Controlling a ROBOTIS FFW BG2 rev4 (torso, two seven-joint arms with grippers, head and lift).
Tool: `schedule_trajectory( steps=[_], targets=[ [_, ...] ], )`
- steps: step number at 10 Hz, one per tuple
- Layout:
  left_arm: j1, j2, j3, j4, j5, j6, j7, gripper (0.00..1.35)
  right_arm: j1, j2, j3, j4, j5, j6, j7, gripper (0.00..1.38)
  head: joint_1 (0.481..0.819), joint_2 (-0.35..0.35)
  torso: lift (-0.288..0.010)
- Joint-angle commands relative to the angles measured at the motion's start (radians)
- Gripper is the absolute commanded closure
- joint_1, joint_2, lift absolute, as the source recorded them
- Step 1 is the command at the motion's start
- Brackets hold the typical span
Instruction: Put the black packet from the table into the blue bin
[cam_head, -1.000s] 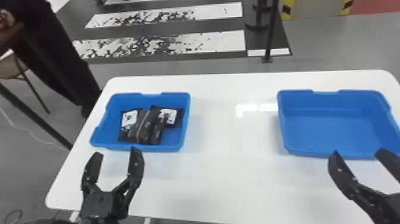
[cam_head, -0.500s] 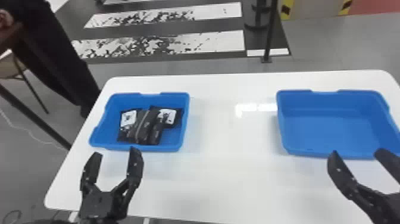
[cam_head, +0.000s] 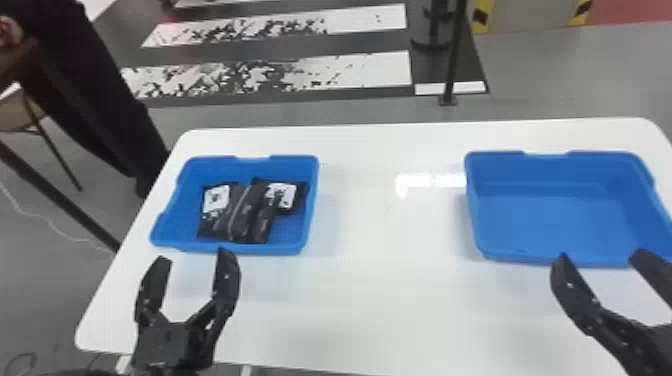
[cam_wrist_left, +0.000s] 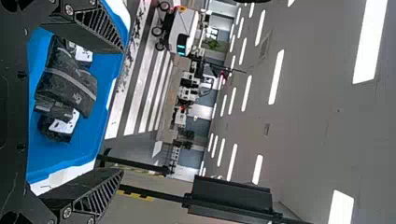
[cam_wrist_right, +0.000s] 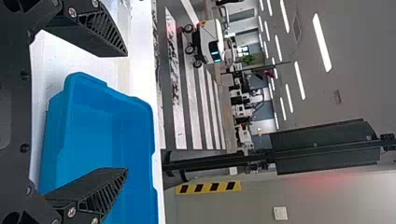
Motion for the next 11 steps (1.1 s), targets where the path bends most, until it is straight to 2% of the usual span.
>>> schedule_trajectory(
  steps=[1, 11],
  targets=[
    [0.0, 0.0, 0.0, 0.0, 0.001, 0.0, 0.0, 0.13, 0.001, 0.0, 0.0, 0.0, -0.002, 0.0, 0.0, 0.14, 0.695, 0.156, -0.11],
    [0.002, 0.0, 0.002, 0.0, 0.005, -0.008, 0.0, 0.13, 0.004, 0.0, 0.0, -0.005, 0.0, -0.003, 0.0, 0.14, 0.695, 0.159, -0.11]
  ],
)
